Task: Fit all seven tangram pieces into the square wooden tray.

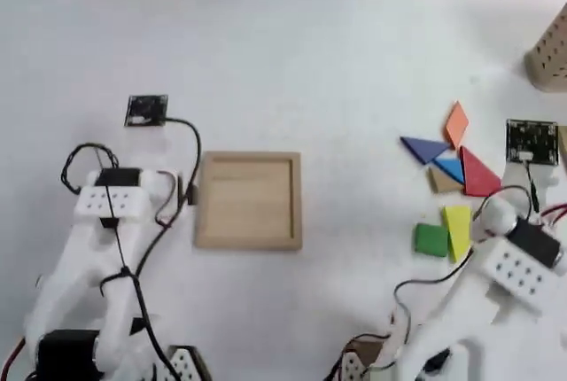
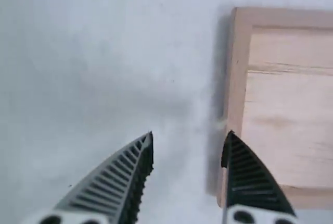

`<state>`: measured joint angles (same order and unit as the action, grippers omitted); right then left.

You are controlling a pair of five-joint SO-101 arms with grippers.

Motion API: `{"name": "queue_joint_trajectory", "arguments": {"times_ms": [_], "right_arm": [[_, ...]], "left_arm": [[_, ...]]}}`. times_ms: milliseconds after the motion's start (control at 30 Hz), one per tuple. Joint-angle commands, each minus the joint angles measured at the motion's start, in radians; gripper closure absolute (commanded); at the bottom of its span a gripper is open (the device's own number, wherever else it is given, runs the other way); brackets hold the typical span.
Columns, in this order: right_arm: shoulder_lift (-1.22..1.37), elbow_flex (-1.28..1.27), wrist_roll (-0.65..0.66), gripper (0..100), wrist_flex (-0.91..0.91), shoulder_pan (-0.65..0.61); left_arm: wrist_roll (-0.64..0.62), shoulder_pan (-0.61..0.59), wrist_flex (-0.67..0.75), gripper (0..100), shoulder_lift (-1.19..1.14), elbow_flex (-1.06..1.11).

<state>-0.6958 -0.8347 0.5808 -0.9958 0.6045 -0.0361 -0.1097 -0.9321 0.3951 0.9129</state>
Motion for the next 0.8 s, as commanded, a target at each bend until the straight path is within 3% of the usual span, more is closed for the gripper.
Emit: {"name": "queue_joint_trajectory", "arguments": {"times_ms": [0,133,367,767], "right_arm": [[0.154,0.072,0.192,80.8,0.133,0.004],[0.351,0.166,0.348,80.3,0.157,-0.018],[0.733,0.434,0.48,66.4,0.082,-0.107],[1.254,0.833,0.494,66.6,0.051,-0.16]], "left_arm": [[0.009,-0.004,0.018,78,0.031,-0.006],[0.009,-0.002,0.018,78,0.031,-0.006],[0.011,-0.002,0.02,77,0.031,-0.005],[0.011,-0.002,0.02,77,0.031,-0.005]]}}
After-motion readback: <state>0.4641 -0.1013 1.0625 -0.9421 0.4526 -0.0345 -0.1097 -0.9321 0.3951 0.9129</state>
